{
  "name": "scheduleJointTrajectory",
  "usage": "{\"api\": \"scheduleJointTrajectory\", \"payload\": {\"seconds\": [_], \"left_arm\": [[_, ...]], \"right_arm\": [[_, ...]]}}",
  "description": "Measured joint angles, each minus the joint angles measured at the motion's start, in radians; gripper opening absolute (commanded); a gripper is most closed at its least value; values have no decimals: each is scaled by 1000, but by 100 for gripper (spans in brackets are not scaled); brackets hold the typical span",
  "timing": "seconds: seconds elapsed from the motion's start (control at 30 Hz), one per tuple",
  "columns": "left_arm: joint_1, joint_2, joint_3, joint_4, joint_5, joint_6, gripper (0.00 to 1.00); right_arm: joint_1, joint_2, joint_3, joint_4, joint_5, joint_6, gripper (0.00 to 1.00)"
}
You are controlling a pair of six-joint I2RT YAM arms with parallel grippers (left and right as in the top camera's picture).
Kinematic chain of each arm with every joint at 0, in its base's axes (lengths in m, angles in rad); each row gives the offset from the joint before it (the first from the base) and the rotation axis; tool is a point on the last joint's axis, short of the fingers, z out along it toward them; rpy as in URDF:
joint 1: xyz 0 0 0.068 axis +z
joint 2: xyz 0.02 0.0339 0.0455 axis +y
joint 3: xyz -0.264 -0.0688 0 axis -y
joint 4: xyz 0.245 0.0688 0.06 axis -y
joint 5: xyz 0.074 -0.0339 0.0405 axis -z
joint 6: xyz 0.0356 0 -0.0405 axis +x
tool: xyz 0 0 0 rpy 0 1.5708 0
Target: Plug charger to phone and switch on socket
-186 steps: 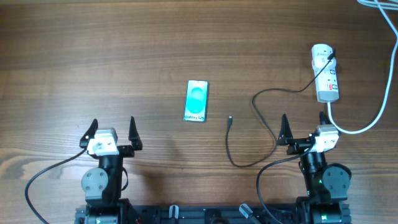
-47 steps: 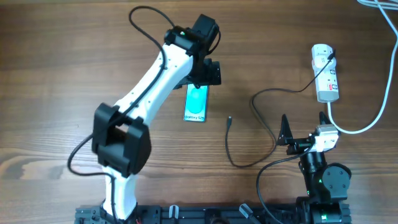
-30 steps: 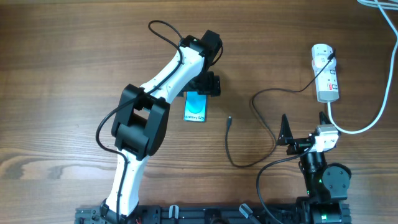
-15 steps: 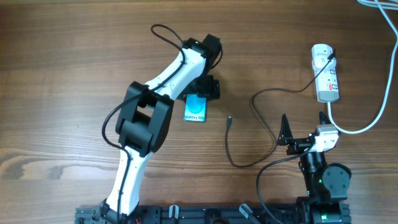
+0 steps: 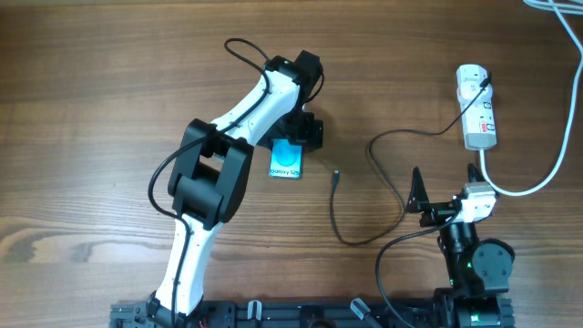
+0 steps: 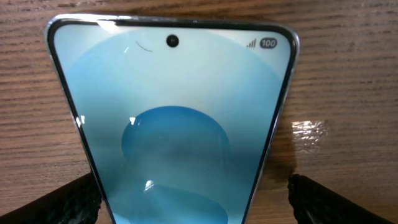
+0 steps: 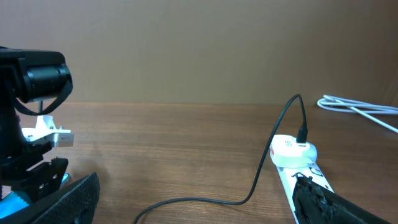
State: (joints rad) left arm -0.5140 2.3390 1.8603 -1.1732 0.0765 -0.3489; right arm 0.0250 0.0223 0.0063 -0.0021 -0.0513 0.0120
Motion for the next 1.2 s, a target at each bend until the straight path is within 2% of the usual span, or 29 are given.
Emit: {"api": "scheduleJointTrajectory", "payload": {"seconds": [0.33,1.2], "left_arm": [[53,-23,-38,45,-1,5,100],[-11,-47,-90,74,-45,-18,100]], "right_arm": [[0,0,0,0,0,0,100],[0,0,0,0,0,0,100]]}}
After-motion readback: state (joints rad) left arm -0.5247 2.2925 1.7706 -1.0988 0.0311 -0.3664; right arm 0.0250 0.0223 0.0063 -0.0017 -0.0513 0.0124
